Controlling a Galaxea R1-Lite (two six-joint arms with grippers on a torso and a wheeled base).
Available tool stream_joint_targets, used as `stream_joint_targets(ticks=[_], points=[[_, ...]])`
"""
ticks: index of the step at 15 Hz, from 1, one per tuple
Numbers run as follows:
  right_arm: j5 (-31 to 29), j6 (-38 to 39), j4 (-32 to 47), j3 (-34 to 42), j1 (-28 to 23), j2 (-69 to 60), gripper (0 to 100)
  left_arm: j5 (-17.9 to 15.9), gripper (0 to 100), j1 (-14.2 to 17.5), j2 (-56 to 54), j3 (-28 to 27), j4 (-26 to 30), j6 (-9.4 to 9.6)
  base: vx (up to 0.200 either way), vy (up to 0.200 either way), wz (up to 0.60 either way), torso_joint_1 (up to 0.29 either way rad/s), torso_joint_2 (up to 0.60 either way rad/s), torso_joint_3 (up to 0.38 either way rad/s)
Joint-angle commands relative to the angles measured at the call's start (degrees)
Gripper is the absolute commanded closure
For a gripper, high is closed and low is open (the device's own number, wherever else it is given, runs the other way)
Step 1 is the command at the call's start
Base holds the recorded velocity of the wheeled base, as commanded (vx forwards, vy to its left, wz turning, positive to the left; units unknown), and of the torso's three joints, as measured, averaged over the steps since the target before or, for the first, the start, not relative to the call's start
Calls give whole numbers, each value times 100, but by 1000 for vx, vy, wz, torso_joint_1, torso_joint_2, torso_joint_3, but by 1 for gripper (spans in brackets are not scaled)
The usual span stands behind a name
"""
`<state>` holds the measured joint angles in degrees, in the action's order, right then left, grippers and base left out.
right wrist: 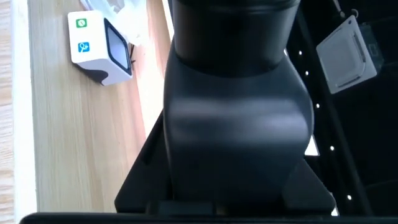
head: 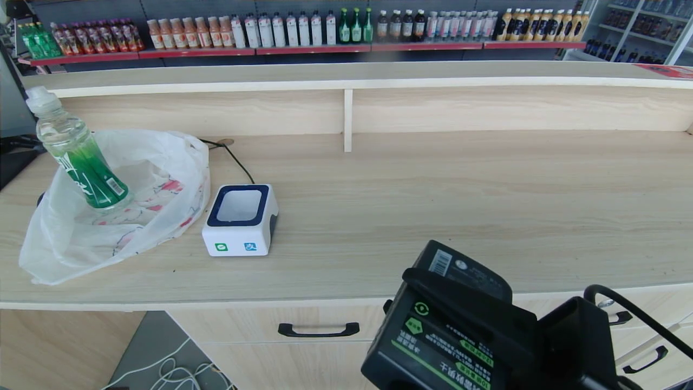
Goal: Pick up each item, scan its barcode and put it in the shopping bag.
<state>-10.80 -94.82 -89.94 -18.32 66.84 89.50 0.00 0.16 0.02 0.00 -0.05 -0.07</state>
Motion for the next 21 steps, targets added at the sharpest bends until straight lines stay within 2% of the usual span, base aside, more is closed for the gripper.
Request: stream_joint_targets(ticks=[1, 5, 14, 21], points=[[-1, -10, -6, -5, 4, -29, 100, 0, 0, 2, -2, 0, 5, -1, 0, 0, 0, 0, 0, 0], [17, -617, -6, -57, 66, -126, 100, 0, 0, 2, -2, 0, -4, -1, 0, 0, 0, 0, 0, 0], [43, -951, -6, -93, 180, -179, 100, 0, 0, 2, -2, 0, -4, -1, 0, 0, 0, 0, 0, 0], [43, -793, -6, -93, 242, -161, 100, 0, 0, 2, -2, 0, -4, -1, 0, 0, 0, 0, 0, 0]])
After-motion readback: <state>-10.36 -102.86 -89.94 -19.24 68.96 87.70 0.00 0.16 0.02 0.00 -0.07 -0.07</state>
